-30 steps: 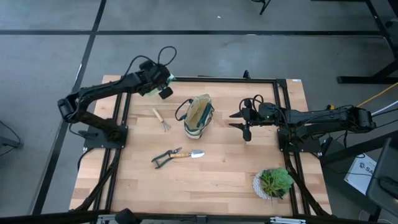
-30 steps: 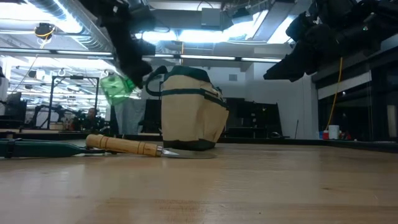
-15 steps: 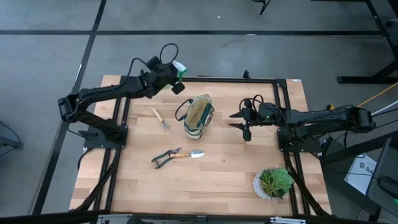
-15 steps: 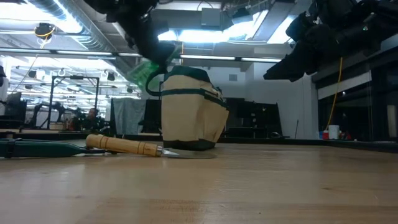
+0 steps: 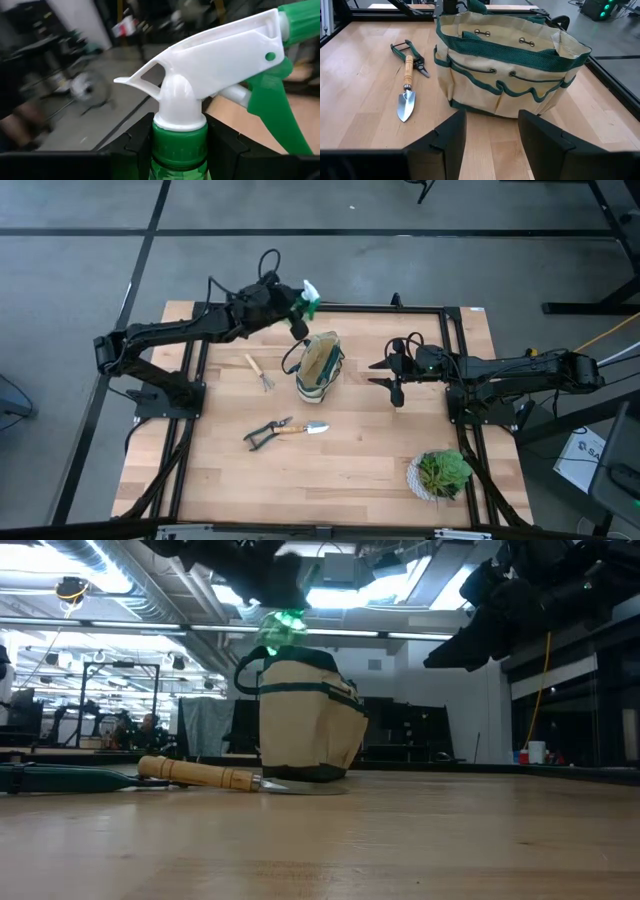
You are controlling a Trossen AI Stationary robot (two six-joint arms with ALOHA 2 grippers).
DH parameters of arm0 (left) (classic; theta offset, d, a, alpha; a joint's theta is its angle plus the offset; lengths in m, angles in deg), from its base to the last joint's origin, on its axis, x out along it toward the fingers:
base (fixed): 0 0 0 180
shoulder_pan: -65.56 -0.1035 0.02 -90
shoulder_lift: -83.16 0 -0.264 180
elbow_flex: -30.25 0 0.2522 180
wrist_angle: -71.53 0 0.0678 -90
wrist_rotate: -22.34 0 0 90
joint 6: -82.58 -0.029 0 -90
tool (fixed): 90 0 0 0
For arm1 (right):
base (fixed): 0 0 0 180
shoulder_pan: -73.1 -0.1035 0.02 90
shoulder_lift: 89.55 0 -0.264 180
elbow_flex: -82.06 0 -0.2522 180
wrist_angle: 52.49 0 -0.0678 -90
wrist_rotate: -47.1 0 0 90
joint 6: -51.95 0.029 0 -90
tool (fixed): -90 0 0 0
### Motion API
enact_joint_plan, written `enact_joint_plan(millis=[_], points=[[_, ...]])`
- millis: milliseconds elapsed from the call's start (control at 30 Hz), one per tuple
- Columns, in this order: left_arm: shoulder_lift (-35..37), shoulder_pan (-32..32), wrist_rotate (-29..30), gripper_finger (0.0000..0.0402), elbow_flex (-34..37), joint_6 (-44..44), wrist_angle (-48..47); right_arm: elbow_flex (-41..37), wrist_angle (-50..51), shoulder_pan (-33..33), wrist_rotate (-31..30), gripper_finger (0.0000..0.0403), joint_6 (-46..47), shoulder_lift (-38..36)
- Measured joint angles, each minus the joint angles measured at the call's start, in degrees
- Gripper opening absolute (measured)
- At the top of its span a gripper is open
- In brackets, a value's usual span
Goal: Pick & Place Garden tools in Gardening bag
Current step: Put the green spray bottle into the gardening bag
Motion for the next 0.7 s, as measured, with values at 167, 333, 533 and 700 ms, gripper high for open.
enact_joint_plan(millis=[167,333,533,700], points=[[0.0,-0.2,-10.67,0.013,-0.02,3.03,7.48,0.0,0.0,-0.02,0.02,0.0181,0.0,0.0],[-0.1,0.45,-17.05,0.013,-0.02,5.74,9.06,0.0,0.0,-0.01,0.02,0.0181,-0.01,0.0],[-1.24,3.97,-17.4,0.013,-0.04,6.43,9.81,0.0,0.0,-0.02,0.04,0.0181,0.0,0.0],[-1.61,6.65,-18.31,0.013,2.16,8.62,14.26,0.0,0.02,-0.02,0.06,0.0181,0.0,0.0]])
